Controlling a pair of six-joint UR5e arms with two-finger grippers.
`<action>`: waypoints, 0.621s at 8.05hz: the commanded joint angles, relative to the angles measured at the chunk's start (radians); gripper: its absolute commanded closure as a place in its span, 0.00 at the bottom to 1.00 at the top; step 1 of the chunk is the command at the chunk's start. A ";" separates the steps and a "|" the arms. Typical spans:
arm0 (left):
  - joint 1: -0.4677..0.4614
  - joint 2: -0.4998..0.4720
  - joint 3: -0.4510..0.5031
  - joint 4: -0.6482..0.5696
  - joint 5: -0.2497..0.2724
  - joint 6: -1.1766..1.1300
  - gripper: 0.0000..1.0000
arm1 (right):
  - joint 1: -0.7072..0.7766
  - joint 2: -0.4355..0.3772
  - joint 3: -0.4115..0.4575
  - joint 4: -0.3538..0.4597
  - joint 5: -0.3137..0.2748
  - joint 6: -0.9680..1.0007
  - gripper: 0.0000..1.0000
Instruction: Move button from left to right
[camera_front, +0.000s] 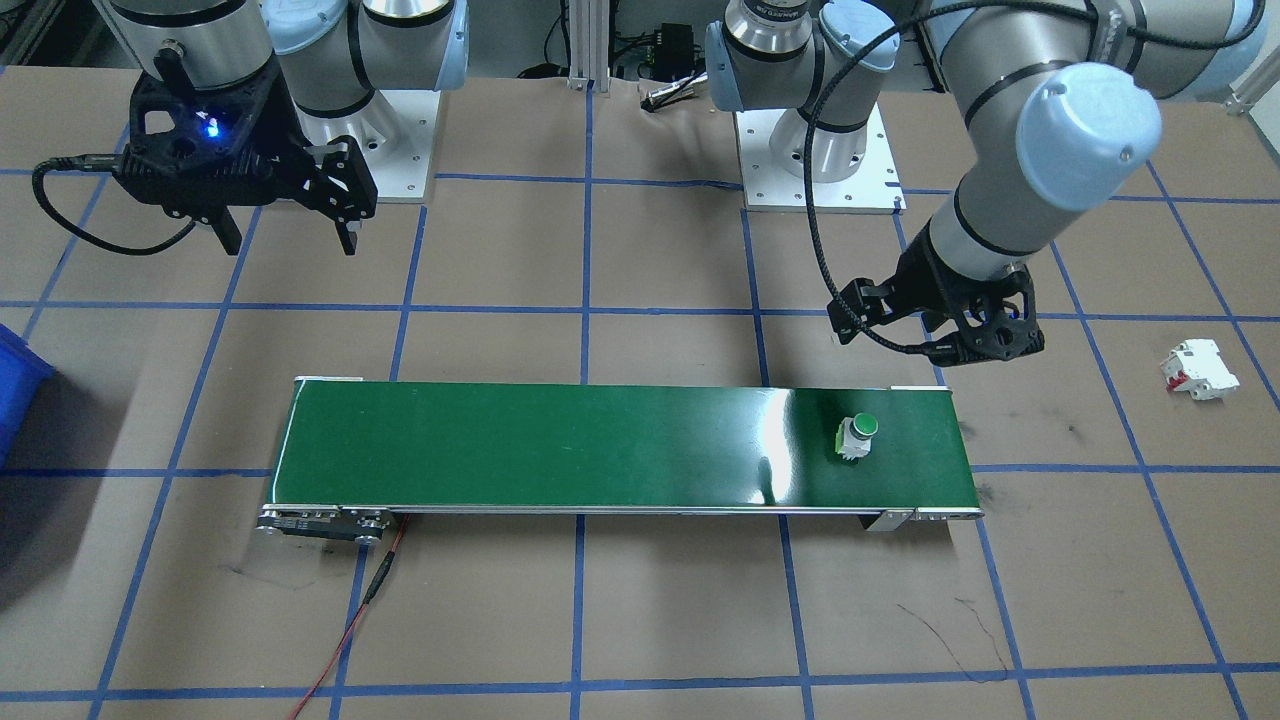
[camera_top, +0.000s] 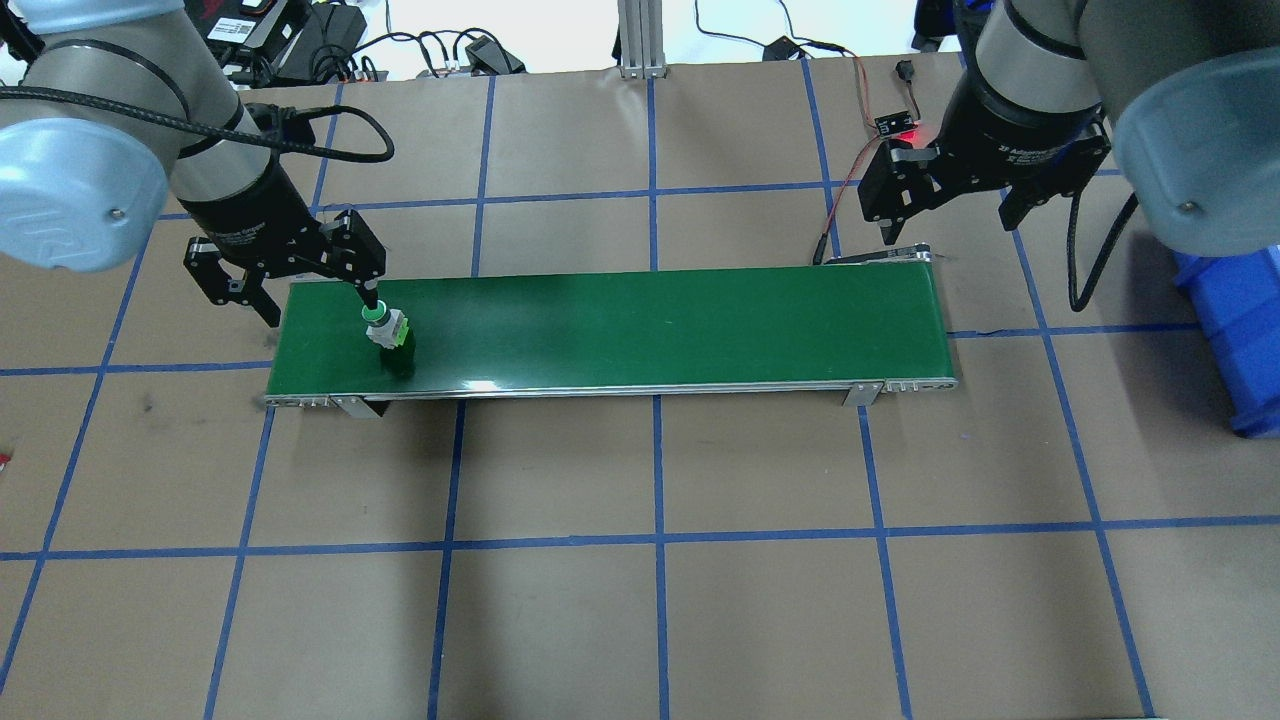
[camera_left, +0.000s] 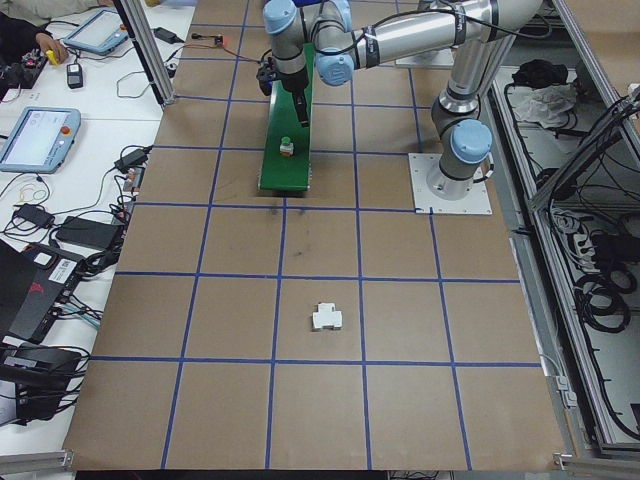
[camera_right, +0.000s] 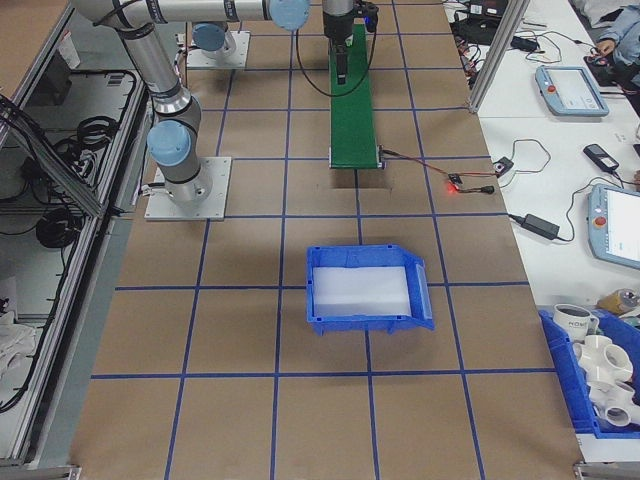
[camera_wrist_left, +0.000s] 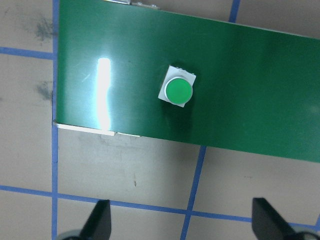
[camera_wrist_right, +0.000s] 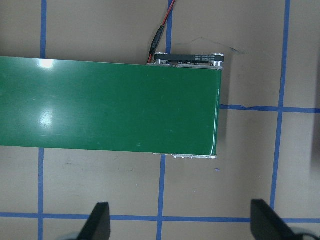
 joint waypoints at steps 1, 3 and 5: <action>-0.003 0.049 0.048 -0.009 0.001 -0.015 0.00 | 0.000 0.005 -0.001 0.018 0.017 -0.005 0.00; 0.003 0.054 0.070 0.000 0.005 -0.014 0.00 | 0.000 0.007 -0.002 -0.002 0.083 -0.002 0.00; 0.015 0.052 0.070 0.011 -0.004 -0.005 0.00 | 0.001 0.055 -0.005 -0.083 0.169 0.001 0.00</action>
